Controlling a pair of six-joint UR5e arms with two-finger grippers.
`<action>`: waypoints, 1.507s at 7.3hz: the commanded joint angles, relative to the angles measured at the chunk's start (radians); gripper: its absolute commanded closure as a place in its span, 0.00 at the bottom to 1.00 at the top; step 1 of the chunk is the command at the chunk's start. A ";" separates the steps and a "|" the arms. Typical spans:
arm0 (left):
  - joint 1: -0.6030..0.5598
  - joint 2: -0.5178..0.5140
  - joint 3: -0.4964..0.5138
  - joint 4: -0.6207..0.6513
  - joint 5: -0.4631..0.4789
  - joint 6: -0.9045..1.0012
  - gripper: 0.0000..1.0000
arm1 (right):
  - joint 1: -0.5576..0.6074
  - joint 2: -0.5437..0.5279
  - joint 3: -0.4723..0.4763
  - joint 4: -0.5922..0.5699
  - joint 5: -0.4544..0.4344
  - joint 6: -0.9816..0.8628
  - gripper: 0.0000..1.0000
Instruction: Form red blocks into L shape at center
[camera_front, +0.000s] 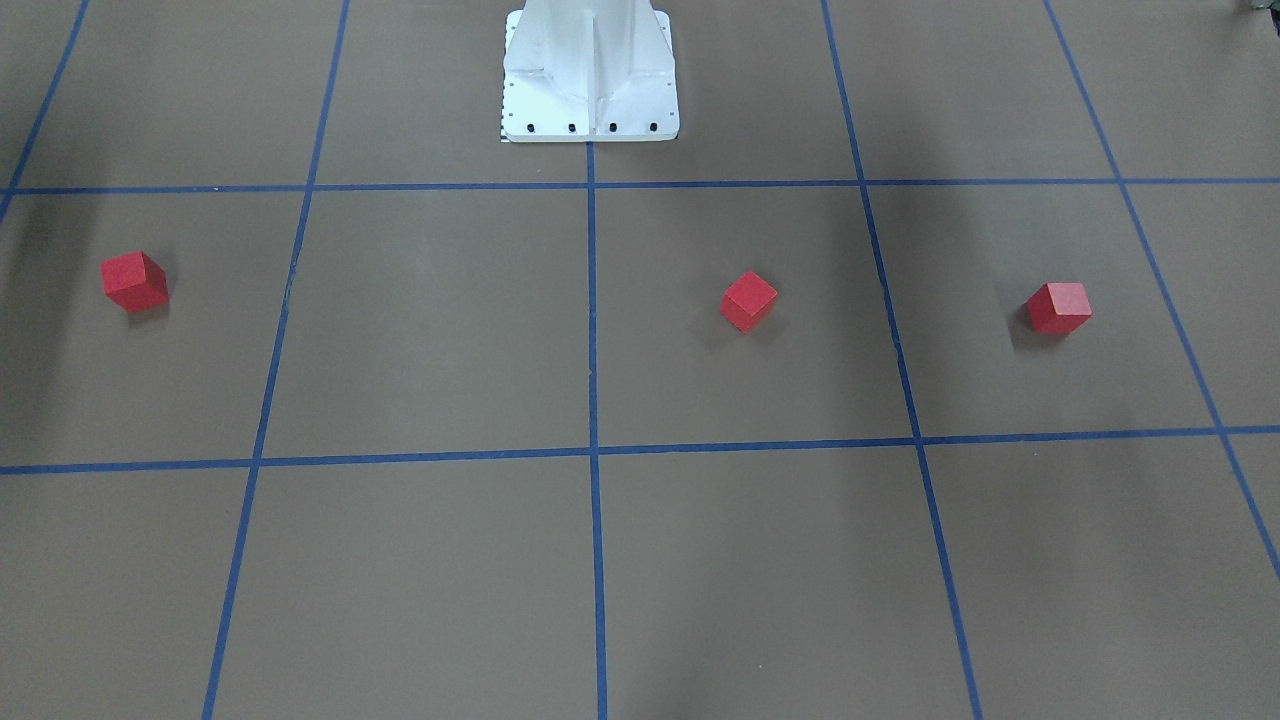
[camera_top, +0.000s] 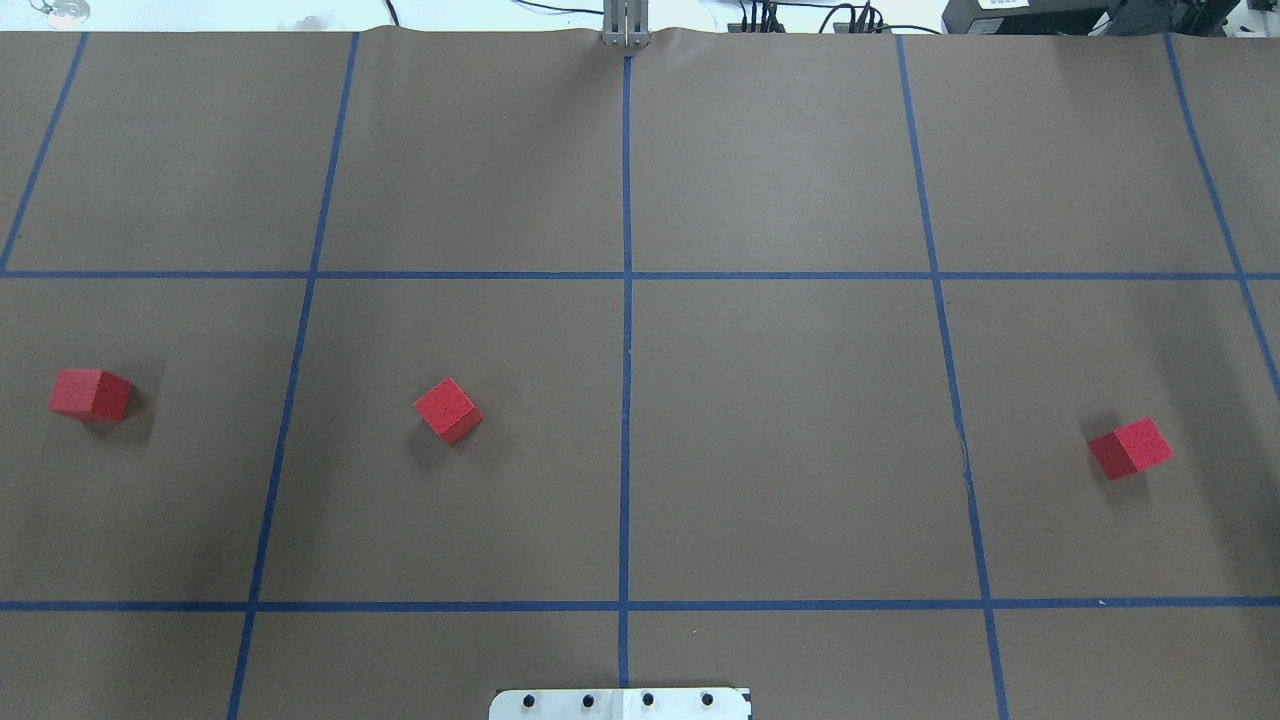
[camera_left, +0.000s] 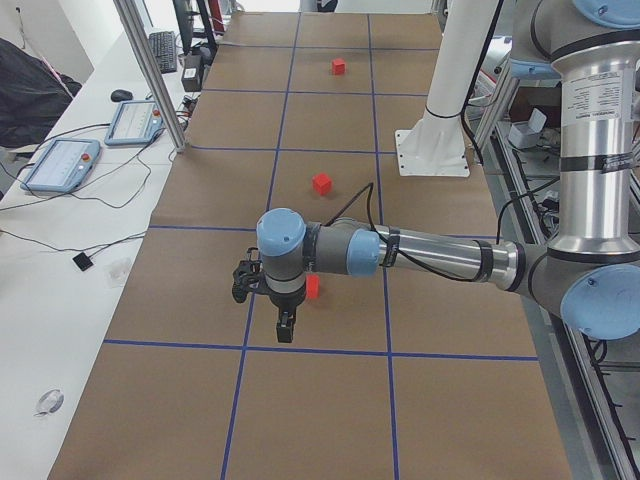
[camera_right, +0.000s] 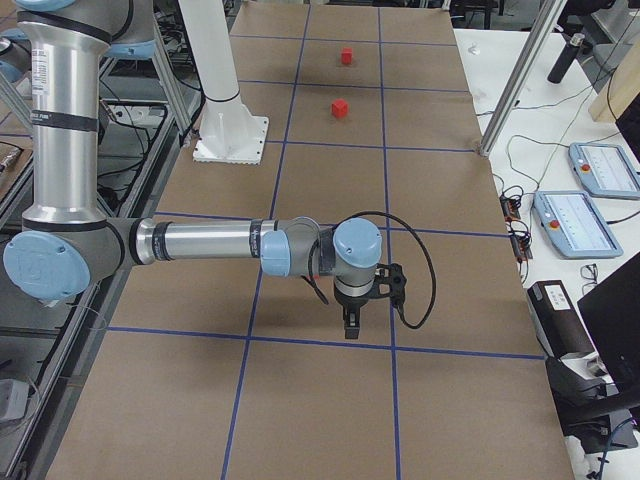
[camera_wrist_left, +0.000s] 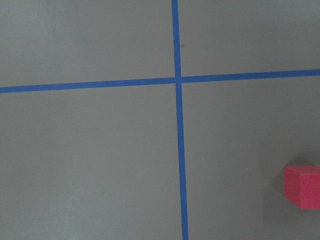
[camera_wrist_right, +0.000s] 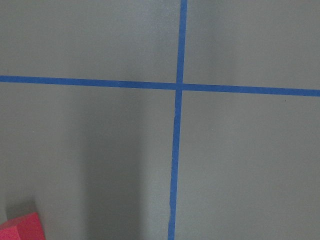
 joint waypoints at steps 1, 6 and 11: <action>0.002 -0.001 0.000 0.000 0.002 -0.002 0.00 | 0.000 0.002 0.001 0.000 0.003 0.001 0.01; 0.002 -0.013 0.000 0.000 0.000 -0.014 0.00 | 0.000 0.015 -0.002 0.000 0.002 0.003 0.01; 0.020 -0.128 -0.038 -0.076 -0.008 -0.101 0.00 | 0.000 0.019 0.016 0.000 0.003 0.035 0.01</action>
